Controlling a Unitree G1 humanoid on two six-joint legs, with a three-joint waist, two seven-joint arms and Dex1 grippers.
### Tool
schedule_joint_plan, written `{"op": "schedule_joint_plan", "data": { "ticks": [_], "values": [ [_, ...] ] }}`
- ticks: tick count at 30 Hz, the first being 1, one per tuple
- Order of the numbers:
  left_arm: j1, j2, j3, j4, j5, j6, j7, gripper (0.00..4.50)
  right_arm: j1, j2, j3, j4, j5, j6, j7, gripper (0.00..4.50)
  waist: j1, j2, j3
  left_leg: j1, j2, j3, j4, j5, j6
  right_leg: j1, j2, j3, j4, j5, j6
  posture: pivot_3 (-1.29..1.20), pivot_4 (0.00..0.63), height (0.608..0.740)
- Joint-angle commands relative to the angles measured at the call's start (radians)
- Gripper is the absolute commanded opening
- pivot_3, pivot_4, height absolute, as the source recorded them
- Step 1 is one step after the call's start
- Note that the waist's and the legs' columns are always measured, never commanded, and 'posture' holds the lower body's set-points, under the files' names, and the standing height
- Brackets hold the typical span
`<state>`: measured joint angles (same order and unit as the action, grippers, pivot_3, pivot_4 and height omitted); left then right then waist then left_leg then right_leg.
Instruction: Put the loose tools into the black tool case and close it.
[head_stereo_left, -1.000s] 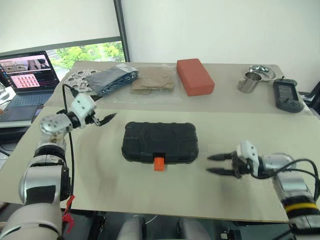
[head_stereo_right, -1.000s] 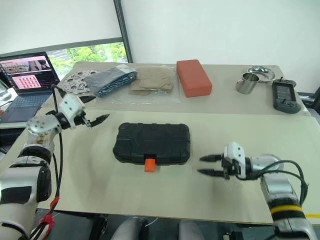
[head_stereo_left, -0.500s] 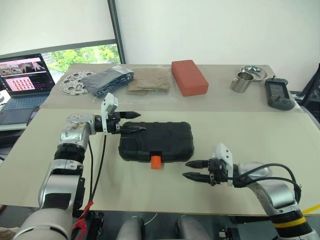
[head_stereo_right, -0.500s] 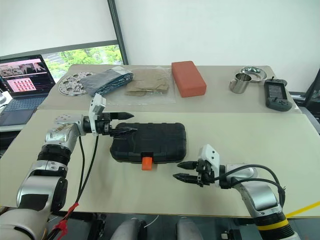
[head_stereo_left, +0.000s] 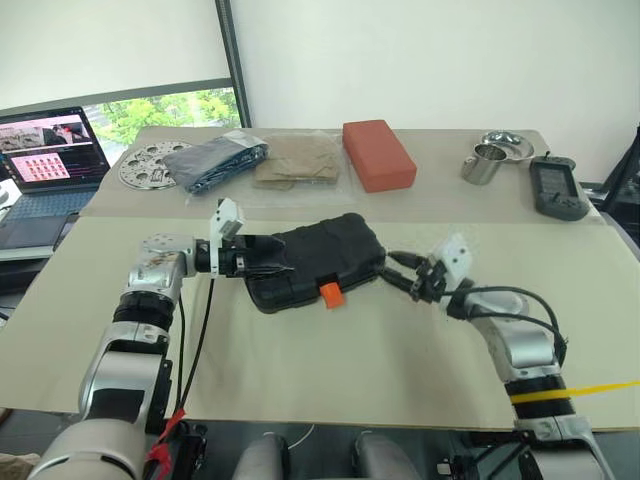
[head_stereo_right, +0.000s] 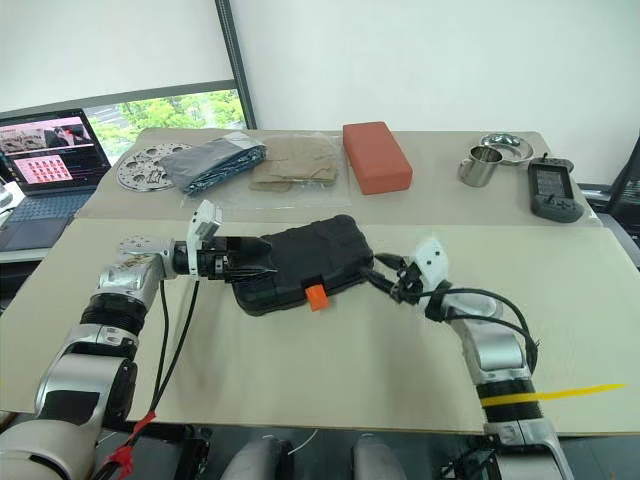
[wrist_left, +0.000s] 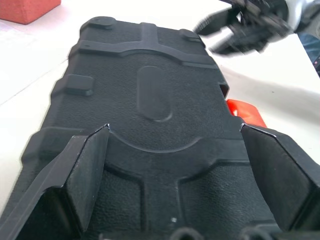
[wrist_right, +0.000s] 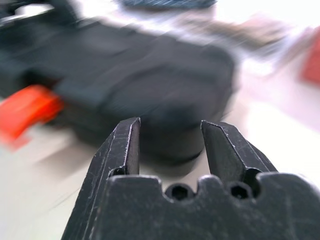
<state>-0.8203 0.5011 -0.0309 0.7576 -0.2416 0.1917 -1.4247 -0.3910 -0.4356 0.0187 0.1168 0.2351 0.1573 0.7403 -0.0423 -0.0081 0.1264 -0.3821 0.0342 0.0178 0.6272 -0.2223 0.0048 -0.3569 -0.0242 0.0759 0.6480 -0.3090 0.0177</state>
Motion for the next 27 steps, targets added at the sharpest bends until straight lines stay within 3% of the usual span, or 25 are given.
{"op": "schedule_joint_plan", "data": {
  "ticks": [1,9,13,27],
  "values": [
    [-0.016,0.004,0.006,-0.023,-0.002,-0.009,0.004,4.49,-0.022,0.014,0.001,0.003,-0.024,-0.010,-0.035,2.29,0.001,0.000,0.000,0.000,0.000,-0.001,0.000,0.000,0.000,0.000,0.000,0.000,0.000,0.000,0.000,0.00,0.150,0.740],
    [0.015,-0.011,-0.004,-0.045,0.013,-0.033,0.038,4.49,0.123,-0.032,0.020,-0.561,0.236,0.547,-0.068,2.29,0.008,0.001,-0.001,-0.004,-0.001,-0.010,0.000,0.000,0.000,0.000,-0.001,-0.001,0.000,0.000,0.000,0.00,0.150,0.740],
    [0.026,-0.028,-0.014,-0.043,0.020,-0.047,0.051,4.49,0.158,0.028,0.042,-0.710,0.201,0.811,-0.301,2.29,0.010,0.001,-0.001,-0.004,0.000,-0.013,0.000,0.000,0.000,0.001,-0.001,-0.002,0.000,0.000,0.000,0.00,0.150,0.740],
    [0.037,-0.055,-0.039,-0.068,0.029,-0.042,0.057,4.49,0.145,0.244,0.183,-0.866,0.136,1.079,-0.616,2.29,0.019,0.001,-0.001,-0.004,-0.002,-0.014,0.000,0.001,0.000,0.000,0.000,-0.003,-0.001,0.000,0.000,0.00,0.150,0.740]
  ]
}}
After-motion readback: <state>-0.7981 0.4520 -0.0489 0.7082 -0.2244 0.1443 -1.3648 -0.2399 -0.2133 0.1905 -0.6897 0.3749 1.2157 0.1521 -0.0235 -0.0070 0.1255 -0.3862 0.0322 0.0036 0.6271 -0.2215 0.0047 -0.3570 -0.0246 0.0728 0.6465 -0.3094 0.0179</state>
